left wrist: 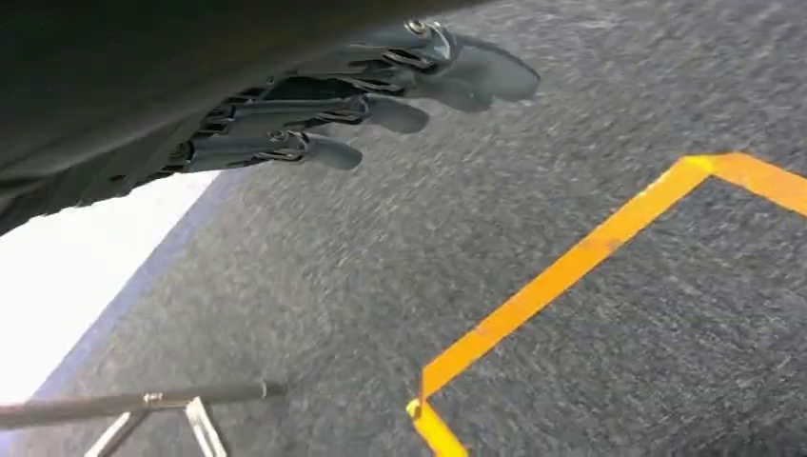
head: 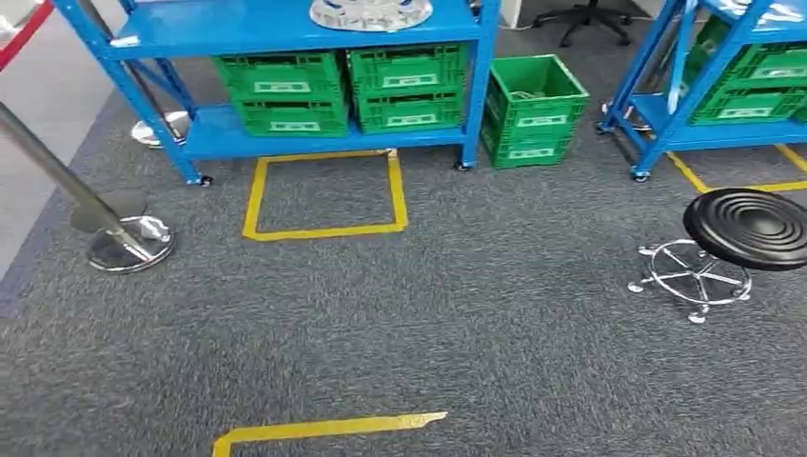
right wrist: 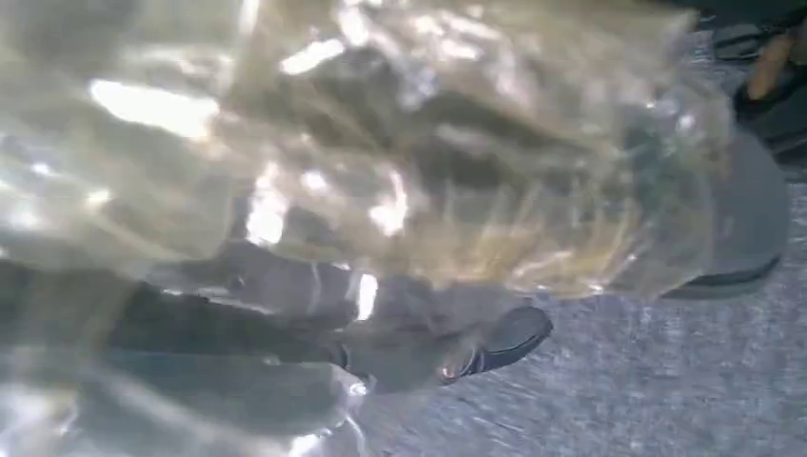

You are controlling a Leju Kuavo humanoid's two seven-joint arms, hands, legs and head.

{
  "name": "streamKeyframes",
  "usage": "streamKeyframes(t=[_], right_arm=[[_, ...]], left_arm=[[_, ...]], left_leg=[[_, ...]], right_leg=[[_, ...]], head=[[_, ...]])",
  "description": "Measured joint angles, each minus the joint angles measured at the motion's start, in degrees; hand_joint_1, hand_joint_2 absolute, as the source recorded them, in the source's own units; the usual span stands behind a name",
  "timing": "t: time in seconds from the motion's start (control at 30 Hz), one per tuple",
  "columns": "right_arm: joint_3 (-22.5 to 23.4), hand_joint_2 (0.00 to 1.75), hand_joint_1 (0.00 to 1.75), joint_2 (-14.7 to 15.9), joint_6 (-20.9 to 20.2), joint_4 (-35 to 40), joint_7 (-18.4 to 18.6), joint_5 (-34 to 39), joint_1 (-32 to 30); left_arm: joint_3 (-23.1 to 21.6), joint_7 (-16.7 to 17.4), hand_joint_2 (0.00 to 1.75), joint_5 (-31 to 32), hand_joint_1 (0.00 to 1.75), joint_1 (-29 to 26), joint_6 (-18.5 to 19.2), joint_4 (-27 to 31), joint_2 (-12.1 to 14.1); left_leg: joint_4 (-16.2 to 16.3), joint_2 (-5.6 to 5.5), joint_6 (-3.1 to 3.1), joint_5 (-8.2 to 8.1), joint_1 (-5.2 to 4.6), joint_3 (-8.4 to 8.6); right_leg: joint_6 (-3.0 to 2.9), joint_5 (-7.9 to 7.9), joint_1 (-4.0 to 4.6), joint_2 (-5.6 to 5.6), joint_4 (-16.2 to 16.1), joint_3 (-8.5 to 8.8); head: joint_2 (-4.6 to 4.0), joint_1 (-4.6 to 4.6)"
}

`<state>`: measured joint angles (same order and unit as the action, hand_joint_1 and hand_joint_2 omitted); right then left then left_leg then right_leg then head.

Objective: Take the parts from the cabinet and place them on the table.

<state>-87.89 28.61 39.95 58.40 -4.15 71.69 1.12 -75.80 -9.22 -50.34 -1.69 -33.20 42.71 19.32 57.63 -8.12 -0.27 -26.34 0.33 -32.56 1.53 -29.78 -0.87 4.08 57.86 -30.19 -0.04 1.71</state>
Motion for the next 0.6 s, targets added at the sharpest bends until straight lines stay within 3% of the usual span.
streamKeyframes(t=[0.03,0.07,0.1,0.13,0.2,0.23,0.27,0.33,0.37,0.4,0.43,0.5,0.53,0.57,0.6], right_arm=[[0.04,0.00,0.00,0.00,0.00,0.04,0.00,-0.11,-0.03],[0.11,0.00,0.00,0.04,0.00,0.15,0.00,-0.24,0.00],[0.24,0.00,0.00,0.13,0.00,0.20,0.00,-0.42,-0.16],[0.46,0.00,0.00,0.15,0.00,0.24,0.02,-0.77,-0.40],[0.87,0.00,0.00,0.15,-0.02,0.28,0.46,-1.53,-0.93],[1.11,0.00,0.00,0.15,0.00,0.28,0.57,-1.79,-1.13],[1.36,0.00,0.00,0.15,0.00,0.28,0.61,-2.03,-1.19],[1.68,0.00,0.00,0.15,0.00,0.35,0.72,-2.27,-1.18],[1.97,0.00,0.00,0.15,0.00,0.37,0.83,-2.36,-1.19],[2.19,0.00,0.00,0.15,0.00,0.37,0.92,-2.51,-1.28],[2.45,0.00,0.00,0.15,0.00,0.39,1.05,-2.90,-1.35],[2.95,0.00,0.00,0.17,0.00,0.48,1.16,-3.24,-1.33],[3.32,0.00,0.00,0.17,0.00,0.55,1.18,-3.32,-1.31],[3.70,0.00,0.00,0.17,0.00,0.63,1.22,-3.34,-1.28],[3.87,0.00,0.00,0.17,0.00,0.74,1.22,-3.41,-1.44]], left_arm=[[-0.11,-0.02,0.00,-0.04,0.00,-0.09,0.00,0.00,0.15],[-0.22,-0.07,0.00,-0.11,0.00,-0.08,0.02,0.07,0.06],[-0.41,-0.22,0.00,-0.26,0.00,0.03,0.02,0.11,0.22],[-0.52,-0.33,0.00,-0.63,0.00,0.29,0.04,0.11,0.20],[-0.87,-0.72,0.00,-1.11,0.00,0.58,0.09,0.11,0.09],[-0.94,-0.87,0.00,-1.18,0.00,0.59,0.09,0.11,0.02],[-0.98,-0.90,0.00,-1.31,0.00,0.42,0.09,0.11,0.00],[-1.07,-1.03,0.00,-1.60,0.00,0.23,0.09,0.11,0.02],[-1.07,-1.05,0.00,-1.77,0.00,0.30,0.09,0.11,0.11],[-1.09,-1.11,0.00,-1.83,0.00,0.49,0.13,0.11,0.13],[-1.09,-1.29,0.00,-2.01,0.00,0.74,0.17,0.11,0.13],[-1.18,-1.55,0.00,-2.36,0.00,0.63,0.28,0.11,0.13],[-1.38,-1.62,0.00,-2.40,0.00,0.45,0.31,0.11,0.13],[-1.44,-1.66,0.00,-2.49,0.00,0.37,0.31,0.11,0.09],[-1.46,-1.71,0.00,-2.58,0.00,0.37,0.31,0.11,0.09]], left_leg=[[0.04,-0.82,-0.31,-0.03,-0.10,-0.15],[0.75,1.14,-0.53,-0.77,-0.18,-0.21],[3.02,4.02,-0.82,-2.38,-0.39,-1.30],[6.93,5.71,-1.08,-4.53,-0.33,-3.20],[16.22,7.34,-1.42,-8.29,-0.16,-7.82],[17.75,7.54,-1.51,-8.21,-0.06,-8.59],[16.70,7.69,-1.49,-6.77,0.02,-8.04],[8.85,8.39,-1.05,-1.94,-0.02,-3.90],[3.30,10.25,-0.49,0.38,-0.27,-0.89],[1.00,13.50,0.00,-0.60,-1.03,0.37],[0.54,13.13,0.44,-0.70,-1.04,0.39],[0.56,11.75,0.86,-0.77,-1.14,0.11],[0.24,10.93,1.19,-0.57,-1.11,0.10],[-0.27,10.34,1.74,-0.12,-0.51,0.52],[-0.32,9.84,1.99,0.02,-0.44,0.47]], right_leg=[[-0.35,0.21,-0.34,-0.80,-0.42,0.19],[-0.65,0.33,-0.40,-1.75,-0.65,0.42],[-1.09,0.23,-0.39,-2.45,-0.73,0.52],[-1.24,0.13,-0.29,-3.33,-0.72,0.55],[-1.55,-0.12,-0.07,-5.49,-0.70,0.60],[-1.55,-0.20,-0.01,-6.29,-0.69,0.69],[-1.55,-0.37,0.04,-7.11,-0.69,0.85],[-1.41,-0.70,0.16,-8.45,-0.69,1.44],[-1.19,-0.95,0.23,-9.17,-0.71,1.88],[-0.84,-1.33,0.57,-9.84,-0.70,1.64],[-0.37,-1.68,0.76,-10.37,-0.64,1.54],[0.02,-1.81,0.75,-11.88,-1.00,2.14],[0.37,-1.85,0.83,-12.64,-1.17,3.23],[0.83,-2.46,0.54,-11.01,-0.77,2.53],[1.03,-3.73,0.40,-7.28,0.97,1.98]], head=[[0.00,0.00],[0.00,0.02],[0.00,0.50],[0.00,0.70],[0.00,0.65],[0.00,0.68],[0.00,0.66],[0.00,0.70],[0.00,0.70],[0.00,0.65],[0.00,0.65],[0.00,0.57],[0.00,0.63],[0.00,0.66],[0.00,0.26]])
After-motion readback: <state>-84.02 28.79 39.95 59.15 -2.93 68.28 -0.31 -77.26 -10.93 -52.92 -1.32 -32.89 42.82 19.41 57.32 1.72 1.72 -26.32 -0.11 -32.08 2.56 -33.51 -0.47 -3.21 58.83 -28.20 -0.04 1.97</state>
